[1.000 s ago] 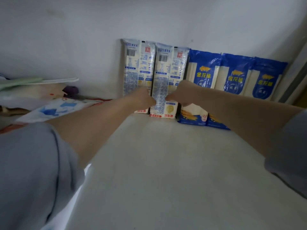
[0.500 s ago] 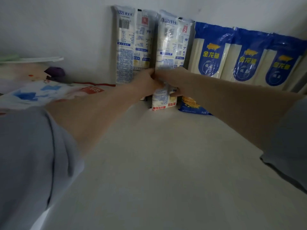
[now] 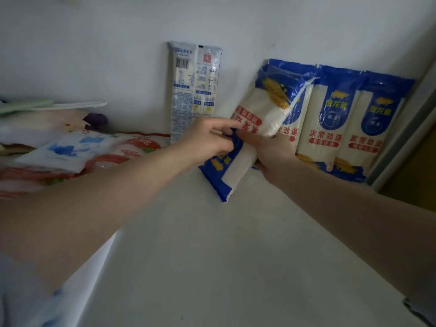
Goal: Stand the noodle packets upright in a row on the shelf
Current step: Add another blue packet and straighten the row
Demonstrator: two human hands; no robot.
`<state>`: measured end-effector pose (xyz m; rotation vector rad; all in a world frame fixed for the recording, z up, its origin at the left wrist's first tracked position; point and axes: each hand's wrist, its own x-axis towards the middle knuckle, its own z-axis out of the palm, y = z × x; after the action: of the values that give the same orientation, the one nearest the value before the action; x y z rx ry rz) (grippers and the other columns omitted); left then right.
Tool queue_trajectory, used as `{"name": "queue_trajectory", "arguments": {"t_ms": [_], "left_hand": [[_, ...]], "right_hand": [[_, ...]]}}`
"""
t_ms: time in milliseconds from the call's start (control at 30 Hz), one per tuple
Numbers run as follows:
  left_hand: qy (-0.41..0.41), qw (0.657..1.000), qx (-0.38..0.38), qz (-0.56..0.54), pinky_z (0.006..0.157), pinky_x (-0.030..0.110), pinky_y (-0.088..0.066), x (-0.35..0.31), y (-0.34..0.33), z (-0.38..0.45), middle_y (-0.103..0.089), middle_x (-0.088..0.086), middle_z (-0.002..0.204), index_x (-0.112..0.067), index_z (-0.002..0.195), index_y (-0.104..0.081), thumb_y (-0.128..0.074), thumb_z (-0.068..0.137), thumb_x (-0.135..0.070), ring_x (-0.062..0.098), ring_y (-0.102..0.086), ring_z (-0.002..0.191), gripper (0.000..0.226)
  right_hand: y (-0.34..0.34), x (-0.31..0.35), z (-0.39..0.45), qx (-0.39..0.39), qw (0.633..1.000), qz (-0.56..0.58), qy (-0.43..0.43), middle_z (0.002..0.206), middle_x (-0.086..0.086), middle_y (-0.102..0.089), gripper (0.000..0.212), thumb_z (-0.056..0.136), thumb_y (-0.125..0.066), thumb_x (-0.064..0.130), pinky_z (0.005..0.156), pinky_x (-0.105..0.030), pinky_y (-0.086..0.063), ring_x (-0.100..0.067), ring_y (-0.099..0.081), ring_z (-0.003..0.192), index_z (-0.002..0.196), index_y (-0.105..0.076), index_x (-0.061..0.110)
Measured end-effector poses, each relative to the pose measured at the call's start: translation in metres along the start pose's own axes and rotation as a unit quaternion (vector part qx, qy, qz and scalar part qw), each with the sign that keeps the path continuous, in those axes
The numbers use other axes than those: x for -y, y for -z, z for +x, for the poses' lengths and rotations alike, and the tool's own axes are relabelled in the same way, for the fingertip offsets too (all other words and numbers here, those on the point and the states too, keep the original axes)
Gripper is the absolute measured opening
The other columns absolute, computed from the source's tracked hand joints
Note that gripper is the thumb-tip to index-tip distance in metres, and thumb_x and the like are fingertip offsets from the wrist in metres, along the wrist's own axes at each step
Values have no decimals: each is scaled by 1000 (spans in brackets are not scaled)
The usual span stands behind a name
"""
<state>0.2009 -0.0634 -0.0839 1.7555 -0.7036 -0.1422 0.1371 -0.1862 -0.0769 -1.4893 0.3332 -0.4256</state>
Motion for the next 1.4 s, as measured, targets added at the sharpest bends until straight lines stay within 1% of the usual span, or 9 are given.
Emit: {"name": "queue_trajectory", "arguments": {"t_ms": [167,300,400,500,667,867,1067,1200,1400], "left_hand": [[14,992,-62,110,82,32,-52,-11,10,-18,-58,-7,110,-25,111,-56,-79,70,-35,12,-57,100,49],[114,984,67,120,87,34,-54,-21,21,-39,-71,-4,103,-19,106,-65,-73,56,-67,13,-66,93,70],[121,986,107,51,67,27,-51,-35,23,-56,-73,-7,85,-21,94,-65,-74,73,-44,4,-66,70,33],[107,990,88,-1,56,21,-40,-51,30,-68,-72,-13,76,-25,82,-66,-79,48,-48,-2,-60,60,43],[94,983,-34,-153,54,18,-52,-78,43,-74,-76,-2,82,-18,94,-69,-79,59,-26,8,-70,65,37],[38,980,-93,-173,64,28,-58,-127,40,-72,-75,1,85,-16,92,-71,-72,78,-19,13,-71,68,14],[-24,997,-74,-22,59,23,-55,-176,37,-57,-74,-1,73,-11,84,-71,-78,74,-21,13,-68,61,15],[-55,994,-14,90,71,31,-55,-206,29,-51,-73,7,83,-13,83,-71,-79,72,-20,17,-66,68,15],[-80,977,56,189,64,24,-57,-223,14,-43,-74,3,83,-10,91,-71,-79,73,-19,10,-68,63,22]], "right_hand": [[17,9,-26,36,992,117,-22,99,-7,-72,28,78,-71,1,79,-44,-58,-25,-71,89,102,-62,12],[28,32,-49,67,981,179,-23,102,-7,-74,32,80,-70,3,79,-47,-58,-24,-72,89,109,-62,12],[35,52,-65,72,977,201,-25,102,-7,-74,31,81,-69,10,82,-50,-56,-25,-72,91,111,-61,14],[47,73,-79,63,968,243,-21,100,-6,-75,25,84,-67,18,73,-40,-60,-21,-72,90,108,-63,14],[83,88,-100,25,961,272,-28,100,-6,-75,20,87,-63,24,80,-41,-58,-20,-72,92,105,-63,14],[108,56,-122,19,934,346,-84,103,-11,-74,34,72,-68,17,75,-38,-58,-23,-71,94,105,-63,11],[115,9,-129,118,966,214,-81,106,-11,-72,71,31,-96,18,68,-28,-59,-20,-72,89,98,-74,9],[109,2,-124,141,981,100,-85,108,-11,-72,60,57,-79,11,82,-30,-55,-23,-69,100,115,-63,7],[105,-10,-120,139,979,102,-112,110,-11,-71,62,60,-87,18,95,-36,-49,-24,-66,107,115,-61,7]]}}
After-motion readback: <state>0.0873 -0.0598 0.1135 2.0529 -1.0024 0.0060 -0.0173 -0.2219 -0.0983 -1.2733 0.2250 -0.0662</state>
